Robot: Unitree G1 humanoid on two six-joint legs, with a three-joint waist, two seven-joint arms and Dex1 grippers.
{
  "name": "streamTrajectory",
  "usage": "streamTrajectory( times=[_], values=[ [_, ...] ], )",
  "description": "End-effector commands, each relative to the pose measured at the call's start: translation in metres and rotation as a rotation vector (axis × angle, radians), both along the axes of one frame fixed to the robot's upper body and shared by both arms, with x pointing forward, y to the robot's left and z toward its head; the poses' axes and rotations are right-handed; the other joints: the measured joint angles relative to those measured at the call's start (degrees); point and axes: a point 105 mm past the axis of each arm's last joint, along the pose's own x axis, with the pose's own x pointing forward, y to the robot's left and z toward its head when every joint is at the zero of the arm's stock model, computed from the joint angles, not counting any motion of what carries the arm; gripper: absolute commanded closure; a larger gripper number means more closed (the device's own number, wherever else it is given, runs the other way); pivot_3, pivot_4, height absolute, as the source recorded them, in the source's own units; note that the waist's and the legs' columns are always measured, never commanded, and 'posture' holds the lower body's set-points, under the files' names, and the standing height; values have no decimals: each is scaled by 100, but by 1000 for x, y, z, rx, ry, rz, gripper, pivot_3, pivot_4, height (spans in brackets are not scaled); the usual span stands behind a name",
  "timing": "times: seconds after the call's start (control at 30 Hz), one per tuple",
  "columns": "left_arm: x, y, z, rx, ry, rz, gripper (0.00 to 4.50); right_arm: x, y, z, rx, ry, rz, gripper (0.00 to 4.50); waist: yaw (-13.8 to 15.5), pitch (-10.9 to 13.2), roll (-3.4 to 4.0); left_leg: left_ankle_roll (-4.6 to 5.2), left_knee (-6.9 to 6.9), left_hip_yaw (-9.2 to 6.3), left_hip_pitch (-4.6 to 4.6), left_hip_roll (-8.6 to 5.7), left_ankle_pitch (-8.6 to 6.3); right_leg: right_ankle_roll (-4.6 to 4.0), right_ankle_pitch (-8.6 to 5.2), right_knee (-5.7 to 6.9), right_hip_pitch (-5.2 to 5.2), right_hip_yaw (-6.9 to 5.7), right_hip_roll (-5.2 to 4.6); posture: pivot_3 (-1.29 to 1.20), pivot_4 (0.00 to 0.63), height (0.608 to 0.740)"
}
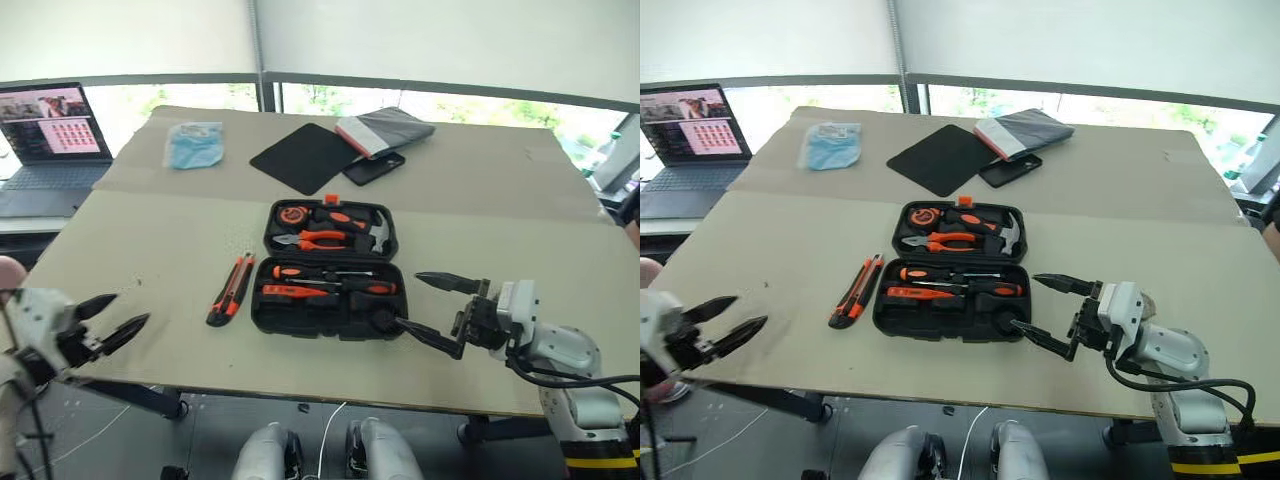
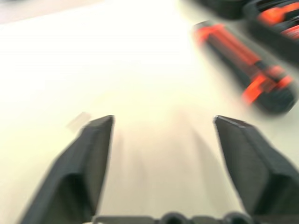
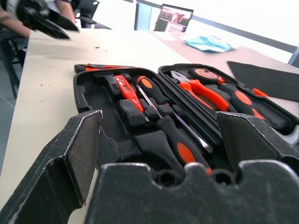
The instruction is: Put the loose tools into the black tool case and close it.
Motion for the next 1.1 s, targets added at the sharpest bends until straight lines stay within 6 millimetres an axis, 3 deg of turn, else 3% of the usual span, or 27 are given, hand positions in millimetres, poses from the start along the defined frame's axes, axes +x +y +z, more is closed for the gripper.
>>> streamTrajectory(
  times=[0.03, 0.1, 0.37, 0.5, 0.7, 0.9, 1.07, 1.1],
  values=[
    [-8, -1, 13, 20, -1, -9, 54, -6, 3, 11, 27, -26, 39, 0, 48, 0, 0, -1, 0, 0, -6, -1, 0, 0, 0, -1, -6, -1, -5, 0, 150, 740],
    [-3, -9, 16, -1, 2, -13, 54, -7, 6, 15, 55, -25, 45, 0, 73, -1, -2, -9, 0, 1, -14, -5, 4, 1, 0, -2, -13, -1, -9, 0, 150, 740],
    [41, -89, 24, -129, 61, -67, 54, 0, 11, 29, 89, -73, 25, 0, 41, -1, -3, -40, 0, 3, -31, -5, 24, 37, 25, 7, -3, 3, 2, 0, 150, 740],
    [54, -112, -2, -74, 135, -26, 54, -1, 15, 26, 92, -71, 25, 0, -16, -1, -3, -46, -2, 6, -26, -4, 31, 36, 26, 13, 2, 10, 17, 0, 150, 740],
    [76, -126, -23, -12, 154, 64, 54, 2, 18, 30, 107, -90, 11, 0, 0, 0, -5, -63, -3, 8, -21, 2, 43, 33, 25, 21, 2, 13, 34, 0, 150, 740],
    [90, -152, -27, -24, 134, 3, 54, 1, 19, 29, 115, -89, 3, 0, 18, 0, -4, -60, -4, 6, -7, 1, 41, 32, 25, 20, 18, 12, 26, 0, 150, 740],
    [96, -152, -33, 3, 171, 21, 54, 0, 20, 29, 118, -85, 1, 0, 44, 0, -4, -60, -4, 6, -6, 0, 41, 31, 26, 19, 23, 11, 23, 0, 150, 740],
    [98, -153, -31, -5, 178, 6, 301, 0, 21, 28, 120, -81, 1, 0, 49, -1, -4, -60, -3, 4, -2, 0, 41, 31, 26, 19, 29, 9, 23, 0, 150, 740]
  ],
)
